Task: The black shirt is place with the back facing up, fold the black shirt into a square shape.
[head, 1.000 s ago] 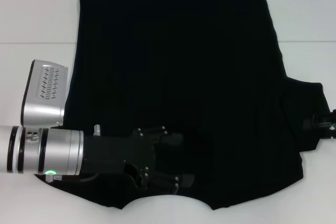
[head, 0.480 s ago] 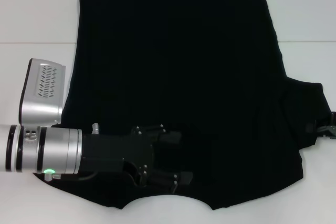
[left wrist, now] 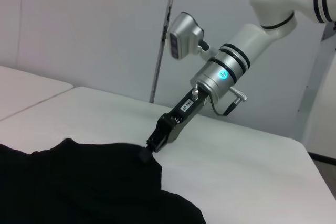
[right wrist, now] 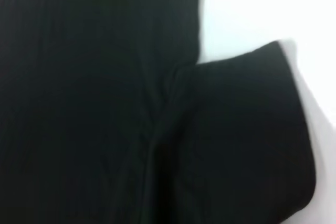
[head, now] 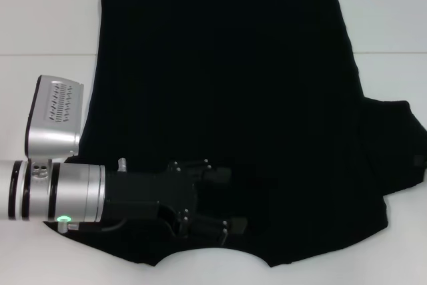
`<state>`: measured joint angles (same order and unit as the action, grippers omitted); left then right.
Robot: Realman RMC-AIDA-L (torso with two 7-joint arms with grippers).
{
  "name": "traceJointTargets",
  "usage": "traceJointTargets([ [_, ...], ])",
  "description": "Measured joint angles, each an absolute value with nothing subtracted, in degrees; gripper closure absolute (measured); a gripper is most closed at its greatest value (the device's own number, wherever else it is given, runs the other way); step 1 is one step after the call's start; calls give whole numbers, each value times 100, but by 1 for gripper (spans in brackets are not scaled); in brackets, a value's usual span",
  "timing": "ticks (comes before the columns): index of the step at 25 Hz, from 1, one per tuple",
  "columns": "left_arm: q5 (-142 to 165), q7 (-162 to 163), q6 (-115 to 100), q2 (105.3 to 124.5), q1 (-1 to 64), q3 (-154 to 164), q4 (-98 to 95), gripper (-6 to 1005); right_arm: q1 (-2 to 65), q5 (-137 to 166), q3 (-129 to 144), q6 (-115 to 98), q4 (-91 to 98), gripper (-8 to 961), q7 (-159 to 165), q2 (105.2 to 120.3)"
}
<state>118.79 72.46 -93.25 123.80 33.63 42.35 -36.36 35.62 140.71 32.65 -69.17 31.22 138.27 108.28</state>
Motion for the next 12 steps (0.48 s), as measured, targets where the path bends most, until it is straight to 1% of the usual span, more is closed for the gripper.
traceJointTargets([
  [5,11786,7330,-9325,12383,3339,4236,-3612,61,3474,14048,3242,-6862,3471,943,13618,10810],
  [12,11653,7335,-9343,12392,3316,4232,-3507,65,3538,14030,3177,-6731,3552,942,13104,10788],
])
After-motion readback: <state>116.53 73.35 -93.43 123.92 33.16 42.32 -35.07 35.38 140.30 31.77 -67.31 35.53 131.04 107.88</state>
